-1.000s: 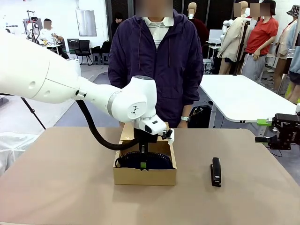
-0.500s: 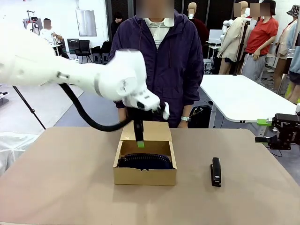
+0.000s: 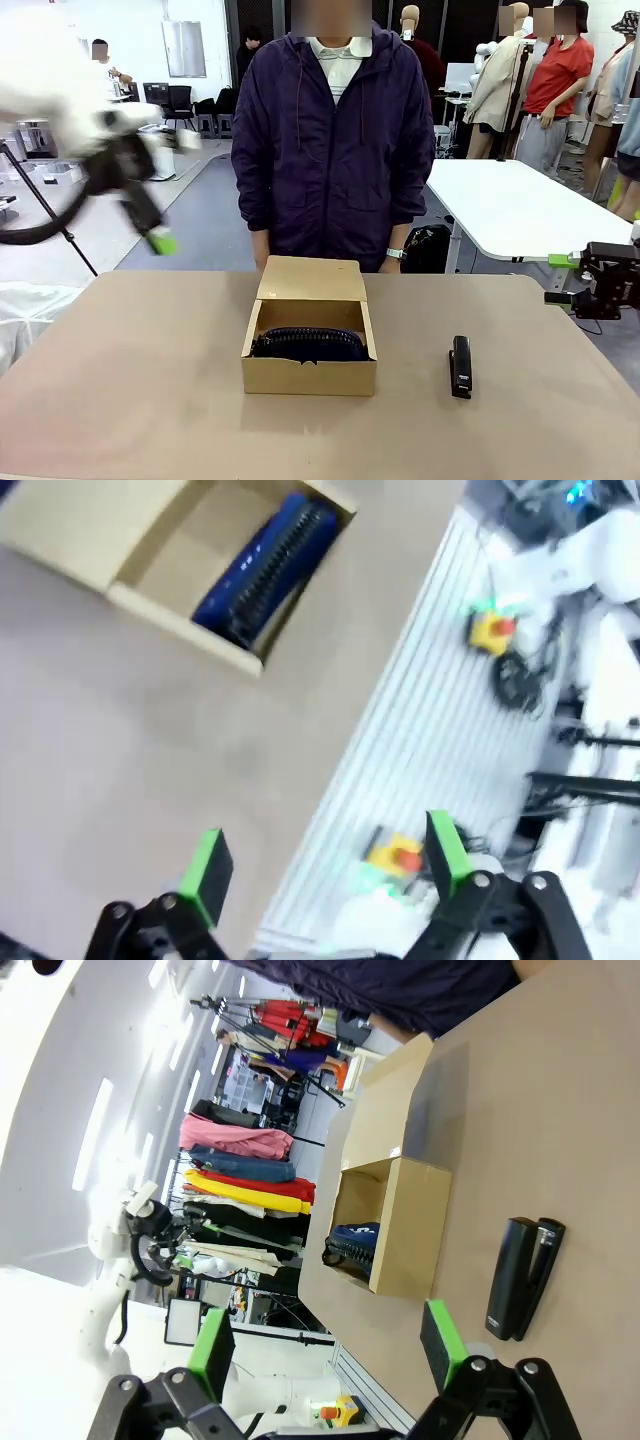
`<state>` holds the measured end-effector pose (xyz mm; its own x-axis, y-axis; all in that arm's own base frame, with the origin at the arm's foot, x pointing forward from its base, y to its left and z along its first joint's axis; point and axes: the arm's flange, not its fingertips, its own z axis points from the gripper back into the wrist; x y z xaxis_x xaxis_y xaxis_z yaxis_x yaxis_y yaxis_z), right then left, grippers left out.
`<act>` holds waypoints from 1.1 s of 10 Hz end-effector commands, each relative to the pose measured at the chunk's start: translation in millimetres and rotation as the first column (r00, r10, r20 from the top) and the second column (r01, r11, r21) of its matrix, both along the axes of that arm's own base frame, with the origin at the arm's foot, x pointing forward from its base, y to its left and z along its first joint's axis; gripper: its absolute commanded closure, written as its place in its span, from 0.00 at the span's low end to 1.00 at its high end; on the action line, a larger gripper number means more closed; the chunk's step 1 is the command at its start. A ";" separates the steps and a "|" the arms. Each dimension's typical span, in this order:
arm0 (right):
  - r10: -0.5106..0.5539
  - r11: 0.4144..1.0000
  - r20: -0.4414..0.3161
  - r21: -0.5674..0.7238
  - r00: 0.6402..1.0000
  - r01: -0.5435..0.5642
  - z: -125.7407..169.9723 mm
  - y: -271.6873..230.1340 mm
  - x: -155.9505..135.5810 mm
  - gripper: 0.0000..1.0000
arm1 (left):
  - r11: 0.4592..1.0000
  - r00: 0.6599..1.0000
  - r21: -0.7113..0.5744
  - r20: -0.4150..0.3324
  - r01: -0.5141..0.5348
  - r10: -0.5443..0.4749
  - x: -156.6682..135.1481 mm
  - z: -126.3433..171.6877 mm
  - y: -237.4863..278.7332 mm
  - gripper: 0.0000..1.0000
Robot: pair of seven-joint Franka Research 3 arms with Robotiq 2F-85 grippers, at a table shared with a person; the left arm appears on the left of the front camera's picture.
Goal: Pack the items into the box.
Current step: Pick up the item specified by the human and place it in the Mailer Box, then close the Mailer Box.
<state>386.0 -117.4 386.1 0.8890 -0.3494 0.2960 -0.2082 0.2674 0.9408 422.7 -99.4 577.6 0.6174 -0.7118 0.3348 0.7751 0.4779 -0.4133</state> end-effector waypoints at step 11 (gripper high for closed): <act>0.012 1.000 -0.018 0.002 1.000 -0.012 6.4 -2.2 -0.2 0.00 | 0.648 0.794 -0.470 -0.251 -0.599 0.553 -61.3 -99.3 210.3 0.00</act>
